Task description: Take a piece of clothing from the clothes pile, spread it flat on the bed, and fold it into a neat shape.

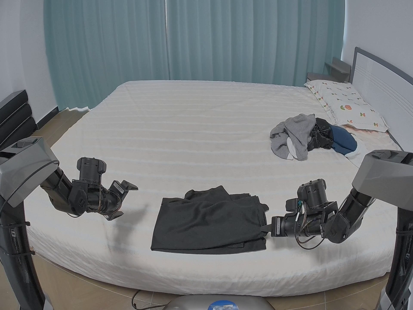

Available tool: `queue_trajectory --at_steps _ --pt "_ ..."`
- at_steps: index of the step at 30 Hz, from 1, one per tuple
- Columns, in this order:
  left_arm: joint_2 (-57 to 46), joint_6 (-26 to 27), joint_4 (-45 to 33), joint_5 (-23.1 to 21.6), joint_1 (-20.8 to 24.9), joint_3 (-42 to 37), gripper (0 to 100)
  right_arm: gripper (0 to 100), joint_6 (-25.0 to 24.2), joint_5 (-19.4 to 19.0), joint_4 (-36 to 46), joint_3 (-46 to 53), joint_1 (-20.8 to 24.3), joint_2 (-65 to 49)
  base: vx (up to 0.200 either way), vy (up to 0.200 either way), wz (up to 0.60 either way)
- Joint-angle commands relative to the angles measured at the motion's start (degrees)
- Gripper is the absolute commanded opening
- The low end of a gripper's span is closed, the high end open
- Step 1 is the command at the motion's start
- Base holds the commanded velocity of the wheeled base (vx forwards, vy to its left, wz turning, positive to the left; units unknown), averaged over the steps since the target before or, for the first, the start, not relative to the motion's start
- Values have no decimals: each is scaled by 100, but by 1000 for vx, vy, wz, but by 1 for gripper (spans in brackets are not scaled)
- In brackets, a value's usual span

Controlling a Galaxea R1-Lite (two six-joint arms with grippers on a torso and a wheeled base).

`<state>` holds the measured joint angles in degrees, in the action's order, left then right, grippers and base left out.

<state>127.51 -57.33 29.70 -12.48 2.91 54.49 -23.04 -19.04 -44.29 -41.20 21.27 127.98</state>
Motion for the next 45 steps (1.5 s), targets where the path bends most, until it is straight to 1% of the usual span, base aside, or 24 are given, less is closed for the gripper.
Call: queue_trajectory --at_steps 1,8,9,11,14,19,20,21,22,24,27,29,31,33,34,36,38,41,45 --pt "10 -6 1 0 -1 0 100 0 36 -29 -45 306 -9 -177 0 0 0" --pt "10 3 1 0 -1 0 100 0 124 -170 -18 499 0 -133 0 0 0" --pt "10 3 1 0 -1 0 100 100 203 -170 -1 508 0 -115 0 0 0" --pt "19 12 -8 0 16 0 100 100 300 -161 -1 455 0 -80 0 0 0" --pt "19 29 -8 9 43 0 100 100 283 -170 8 367 -18 -97 0 0 0" --pt "19 38 10 18 69 -26 100 100 -8 -170 17 -90 -167 -89 0 0 0" --pt "10 47 19 9 87 9 100 100 -359 -152 26 -344 -202 -27 0 0 0" --pt "19 47 19 9 95 18 100 100 -447 -144 26 -406 -211 -1 0 0 0" --pt "19 47 19 9 174 44 100 100 -755 -117 61 -582 -211 140 0 0 0" --pt "54 117 36 9 306 79 100 100 -1001 -91 140 -810 -211 324 0 0 0" --pt "230 530 36 44 500 158 100 100 -1308 -82 298 -1223 -211 544 0 0 0" --pt "406 785 36 211 631 290 100 100 -1590 -29 439 -1540 -211 685 0 0 0" --pt "555 899 27 457 746 519 100 100 -1783 58 579 -1839 -202 790 0 0 0" --pt "731 899 27 616 869 738 100 100 -1818 199 720 -2085 -202 904 0 0 0" --pt "740 908 27 624 878 756 100 100 -1818 208 729 -2102 -202 913 0 0 0" --pt "898 917 -8 721 1001 1046 100 100 -1827 349 817 -2322 -211 1019 0 0 0" --pt "1004 908 -34 721 1053 1266 100 100 -1836 366 817 -2392 -220 1036 0 0 0" --pt "1083 908 -43 730 1097 1389 100 100 -1836 366 817 -2436 -229 1054 0 0 0" --pt "1214 908 -43 730 1299 1591 100 100 -1853 419 817 -2621 -238 1212 0 0 0"
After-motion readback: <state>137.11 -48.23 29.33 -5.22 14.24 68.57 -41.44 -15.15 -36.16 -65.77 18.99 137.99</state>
